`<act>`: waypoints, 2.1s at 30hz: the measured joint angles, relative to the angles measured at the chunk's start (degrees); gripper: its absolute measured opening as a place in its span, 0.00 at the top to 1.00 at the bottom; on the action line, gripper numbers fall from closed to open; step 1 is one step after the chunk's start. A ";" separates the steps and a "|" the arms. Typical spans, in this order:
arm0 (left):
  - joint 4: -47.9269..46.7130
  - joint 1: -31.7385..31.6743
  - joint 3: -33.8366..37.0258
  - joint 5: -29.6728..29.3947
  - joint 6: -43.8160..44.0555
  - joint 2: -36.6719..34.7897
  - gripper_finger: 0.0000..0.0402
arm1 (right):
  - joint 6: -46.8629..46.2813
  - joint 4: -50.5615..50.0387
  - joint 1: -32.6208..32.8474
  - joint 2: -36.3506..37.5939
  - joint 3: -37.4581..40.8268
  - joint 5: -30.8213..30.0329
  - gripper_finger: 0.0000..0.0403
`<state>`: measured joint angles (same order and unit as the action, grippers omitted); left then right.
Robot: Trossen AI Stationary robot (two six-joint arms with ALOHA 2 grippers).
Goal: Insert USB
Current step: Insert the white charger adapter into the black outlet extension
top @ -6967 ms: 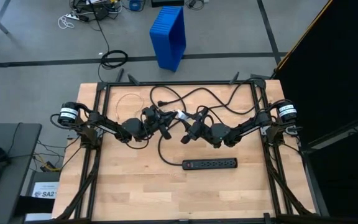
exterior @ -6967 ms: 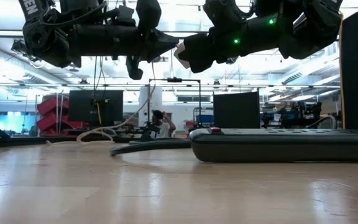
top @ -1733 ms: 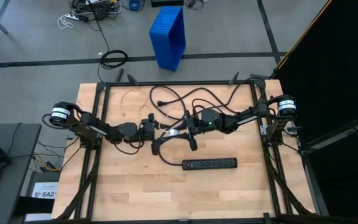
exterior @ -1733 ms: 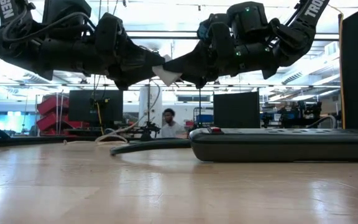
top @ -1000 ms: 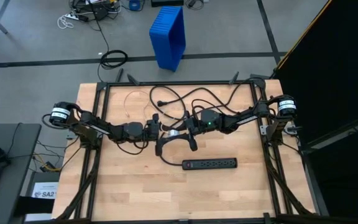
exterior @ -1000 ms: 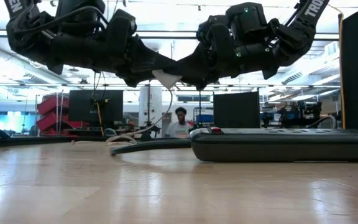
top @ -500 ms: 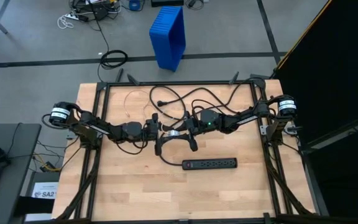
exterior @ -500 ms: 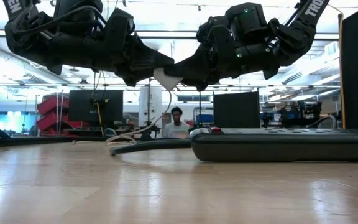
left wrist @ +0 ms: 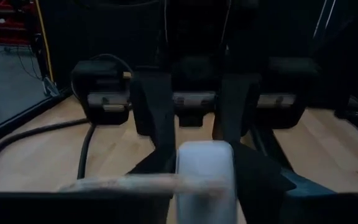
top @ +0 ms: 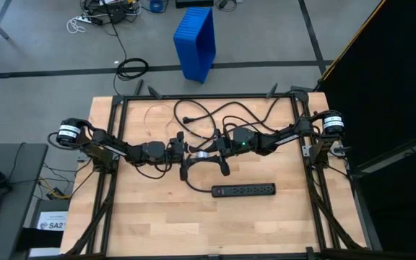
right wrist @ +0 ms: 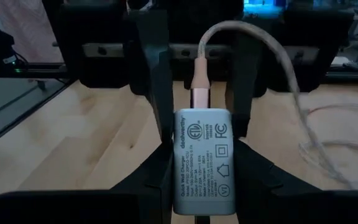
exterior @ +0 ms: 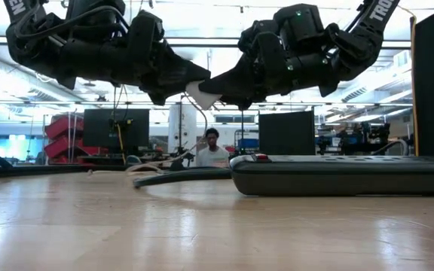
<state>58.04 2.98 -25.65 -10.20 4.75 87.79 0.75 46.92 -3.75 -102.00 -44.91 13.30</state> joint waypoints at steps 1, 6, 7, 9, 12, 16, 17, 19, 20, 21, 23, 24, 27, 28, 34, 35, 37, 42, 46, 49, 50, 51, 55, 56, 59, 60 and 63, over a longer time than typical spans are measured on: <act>-0.05 0.00 0.00 0.00 0.00 0.02 0.60 | 0.02 0.00 0.00 0.00 0.00 0.02 0.79; -0.93 0.00 0.00 -0.42 -0.01 0.00 0.64 | 0.14 -0.02 0.04 -0.02 0.02 -0.05 0.79; -0.85 0.00 0.00 -0.46 -0.26 0.00 0.67 | 0.11 0.00 0.02 -0.02 0.02 -0.15 0.79; -0.88 0.00 0.01 -0.60 -0.87 0.02 0.74 | 0.14 0.01 0.02 -0.02 0.02 -0.32 0.79; -0.88 0.00 0.02 -0.63 -1.23 0.02 0.76 | 0.22 0.08 0.02 -0.02 0.02 -0.42 0.79; -0.65 0.00 0.05 -0.66 -1.29 0.07 0.76 | -0.56 0.18 0.02 -0.02 0.02 -1.14 0.79; -0.55 0.00 0.07 -0.67 -1.27 0.07 0.76 | -1.22 0.18 -0.01 -0.02 0.02 -1.63 0.77; -0.29 0.00 0.07 -0.72 -1.31 0.07 0.76 | -3.16 0.07 -0.04 -0.02 0.02 -2.41 0.70; -0.51 0.00 0.09 -0.74 -1.51 -0.31 0.76 | -4.46 -0.18 -0.09 -0.02 0.02 -2.58 0.66; -0.73 0.00 0.09 -0.76 -1.57 -0.62 0.76 | -4.90 -0.34 -0.13 -0.02 0.00 -2.60 0.61; -2.12 0.00 0.09 -0.86 -1.63 -1.94 0.76 | -5.37 -0.86 -0.22 0.03 -0.15 -2.74 0.52; -3.26 0.00 0.11 -0.90 -1.65 -2.78 0.76 | -5.49 -1.64 -0.22 0.33 -0.17 -2.68 0.48; -7.11 0.00 0.13 -0.90 -1.66 -5.65 0.76 | -5.33 -5.50 -0.13 2.16 -0.22 -2.51 0.38; -8.37 0.00 0.13 -0.88 -1.66 -6.68 0.76 | -5.19 -7.00 -0.11 3.10 -0.22 -2.51 0.36; -11.08 0.11 0.13 2.34 -1.62 -10.91 0.76 | -3.25 -19.61 0.62 10.91 -0.21 -2.36 0.28; -11.07 0.11 0.03 3.61 -1.60 -11.21 0.76 | -3.19 -22.34 0.80 12.35 -0.20 -2.46 0.28; -10.99 0.13 -0.51 6.10 -1.51 -11.35 0.76 | -3.17 -28.48 1.19 14.90 -0.20 -3.79 0.27; -13.92 1.15 -2.91 10.03 -1.96 -10.99 0.76 | -6.10 -42.41 3.67 18.64 -0.20 -4.31 0.30; -19.00 2.07 -5.07 10.14 -3.45 -10.93 0.76 | -8.61 -48.05 8.56 18.14 -0.15 -3.08 0.34; -21.09 2.40 -5.97 9.90 -4.59 -10.93 0.76 | -8.64 -49.91 13.69 16.16 -0.08 -5.54 0.35; -21.01 2.41 -5.97 9.90 -4.69 -10.93 0.76 | -8.64 -49.94 15.34 15.32 -0.09 -7.03 0.35; -20.94 2.40 -6.05 9.90 -4.72 -10.93 0.76 | -8.63 -50.24 16.91 14.31 -0.09 -8.60 0.35; -20.93 2.43 -6.05 9.89 -4.72 -10.93 0.76 | -9.81 -51.37 21.70 10.56 -0.09 -13.92 0.33; -21.02 2.49 -6.08 9.88 -4.65 -10.92 0.76 | -10.85 -52.45 22.47 10.06 -0.09 -14.30 0.33; -21.82 2.95 -6.08 9.86 -4.59 -10.93 0.76 | -15.29 -56.51 23.99 9.22 -0.12 -14.58 0.33; -22.32 3.12 -6.08 9.86 -4.57 -10.93 0.76 | -16.86 -58.14 24.27 9.22 -0.09 -14.64 0.34; -22.51 3.58 -6.08 9.86 -4.57 -10.91 0.76 | -21.02 -62.67 24.74 9.44 -0.09 -14.70 0.34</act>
<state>35.54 6.56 -31.73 -0.34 0.19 76.88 -20.27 -15.75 20.99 -92.55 -44.99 -1.40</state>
